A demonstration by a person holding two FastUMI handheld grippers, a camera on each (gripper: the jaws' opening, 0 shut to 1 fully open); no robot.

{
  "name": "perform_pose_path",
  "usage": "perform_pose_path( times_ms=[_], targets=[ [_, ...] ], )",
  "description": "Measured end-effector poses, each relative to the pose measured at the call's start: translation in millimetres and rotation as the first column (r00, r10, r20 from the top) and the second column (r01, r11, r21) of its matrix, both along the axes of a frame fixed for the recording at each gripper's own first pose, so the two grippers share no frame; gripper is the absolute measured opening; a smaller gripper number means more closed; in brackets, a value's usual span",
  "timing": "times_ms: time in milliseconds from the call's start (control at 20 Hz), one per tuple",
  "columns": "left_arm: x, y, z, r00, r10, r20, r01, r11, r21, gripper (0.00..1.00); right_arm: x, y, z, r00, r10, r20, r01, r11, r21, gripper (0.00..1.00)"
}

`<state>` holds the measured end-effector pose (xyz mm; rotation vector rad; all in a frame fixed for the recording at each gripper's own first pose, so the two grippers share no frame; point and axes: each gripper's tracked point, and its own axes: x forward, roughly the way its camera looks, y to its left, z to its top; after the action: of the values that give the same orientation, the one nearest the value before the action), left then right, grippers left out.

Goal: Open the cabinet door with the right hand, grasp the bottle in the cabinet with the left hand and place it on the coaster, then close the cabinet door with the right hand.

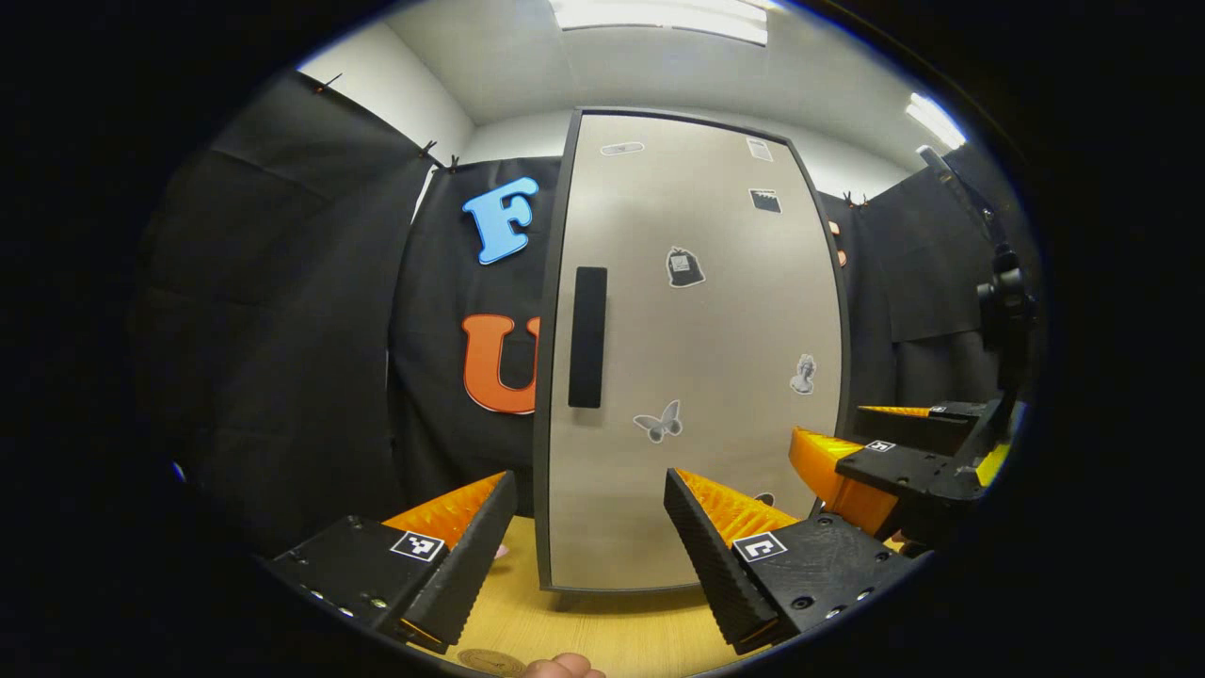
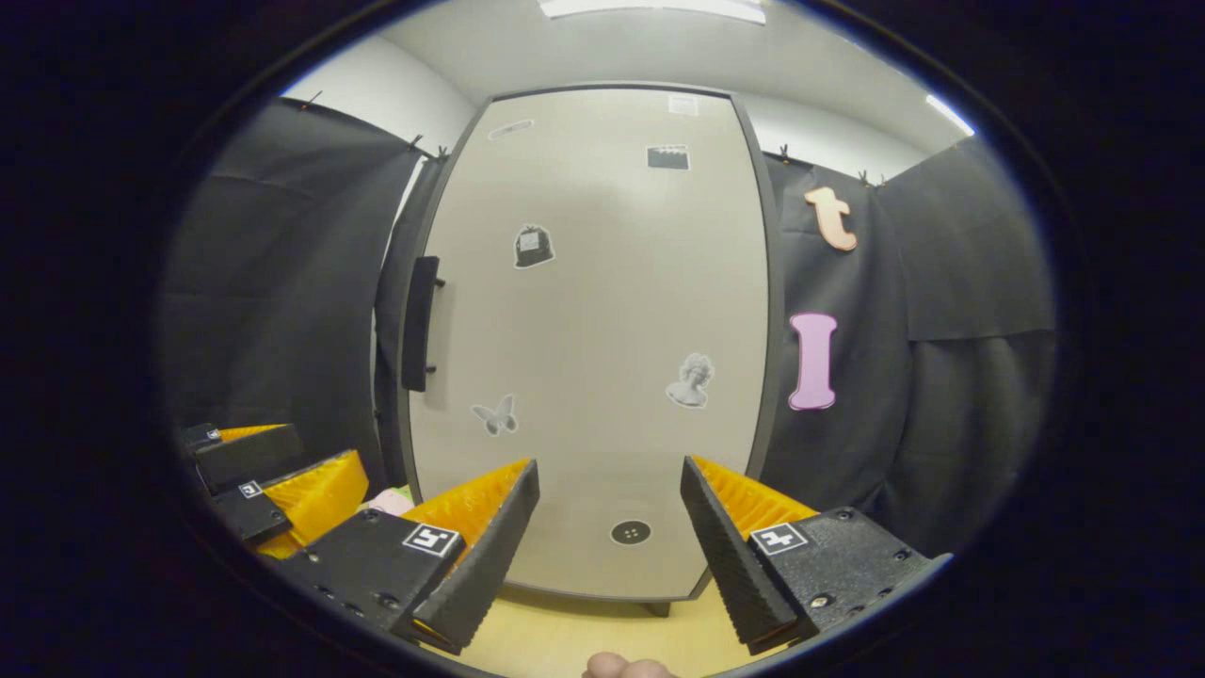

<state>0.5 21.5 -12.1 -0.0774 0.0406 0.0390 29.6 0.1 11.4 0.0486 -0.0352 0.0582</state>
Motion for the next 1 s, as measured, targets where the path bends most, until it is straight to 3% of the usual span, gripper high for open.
perform_pose_path(
  times_ms=[300,700,950,1000],
  targets=[
    [-17.8,20.5,-13.1,0.999,0.030,-0.027,-0.029,0.999,0.018,0.95,29.3,37.6,45.9,0.992,0.093,0.090,-0.089,0.995,-0.046,0.97],
    [-48.2,75.8,-21.8,0.986,0.165,-0.036,-0.164,0.986,0.018,0.95,67.6,131.4,108.9,0.953,0.245,0.176,-0.237,0.969,-0.068,0.97],
    [-67.3,114.6,-32.1,0.966,0.250,-0.064,-0.251,0.968,-0.002,0.95,82.2,171.9,118.2,0.947,0.265,0.181,-0.239,0.959,-0.155,0.99],
    [-69.9,120.7,-33.3,0.963,0.262,-0.066,-0.263,0.965,-0.008,0.95,85.5,173.7,120.7,0.948,0.258,0.186,-0.228,0.959,-0.168,0.92]
  ],
)
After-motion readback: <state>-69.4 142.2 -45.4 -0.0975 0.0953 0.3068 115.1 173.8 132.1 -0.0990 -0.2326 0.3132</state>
